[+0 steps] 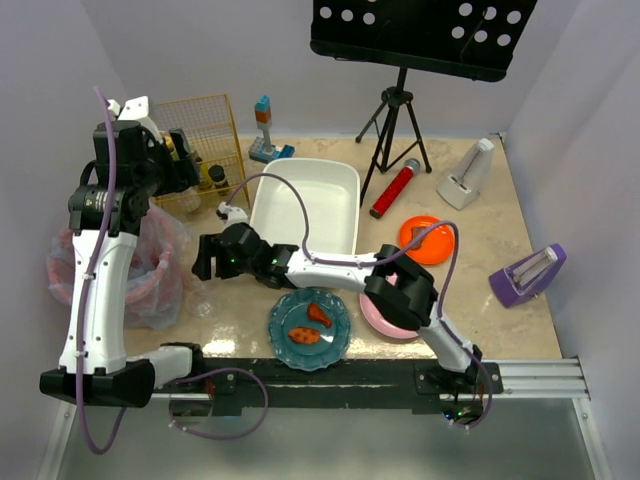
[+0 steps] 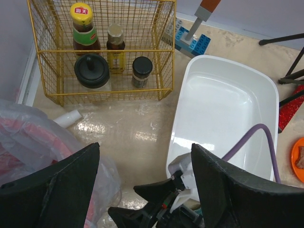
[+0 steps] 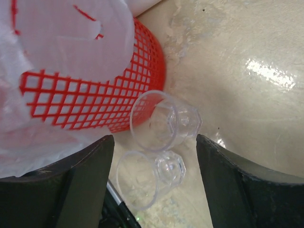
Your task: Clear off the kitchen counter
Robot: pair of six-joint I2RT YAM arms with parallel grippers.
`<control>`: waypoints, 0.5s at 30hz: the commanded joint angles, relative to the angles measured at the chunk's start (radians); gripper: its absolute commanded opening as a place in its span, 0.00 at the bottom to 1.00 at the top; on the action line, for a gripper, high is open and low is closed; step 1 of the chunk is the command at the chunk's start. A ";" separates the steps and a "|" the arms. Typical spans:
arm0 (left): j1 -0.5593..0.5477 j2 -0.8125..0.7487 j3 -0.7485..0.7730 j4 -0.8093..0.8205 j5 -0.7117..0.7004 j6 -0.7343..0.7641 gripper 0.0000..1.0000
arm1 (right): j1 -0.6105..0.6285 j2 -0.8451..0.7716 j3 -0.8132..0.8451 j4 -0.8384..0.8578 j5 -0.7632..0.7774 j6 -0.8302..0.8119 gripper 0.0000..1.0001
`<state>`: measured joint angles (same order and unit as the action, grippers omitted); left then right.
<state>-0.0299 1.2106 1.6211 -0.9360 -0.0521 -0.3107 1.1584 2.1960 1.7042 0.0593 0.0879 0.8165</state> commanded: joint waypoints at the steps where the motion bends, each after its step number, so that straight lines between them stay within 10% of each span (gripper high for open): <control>1: 0.007 -0.039 -0.012 0.040 0.037 0.021 0.82 | 0.004 0.043 0.135 -0.027 0.036 0.027 0.72; 15: 0.007 -0.048 -0.027 0.051 0.078 0.022 0.82 | 0.006 0.166 0.241 -0.110 0.078 0.012 0.58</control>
<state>-0.0284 1.1793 1.6035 -0.9276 -0.0013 -0.3046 1.1584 2.3611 1.8927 -0.0307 0.1368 0.8310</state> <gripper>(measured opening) 0.820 0.598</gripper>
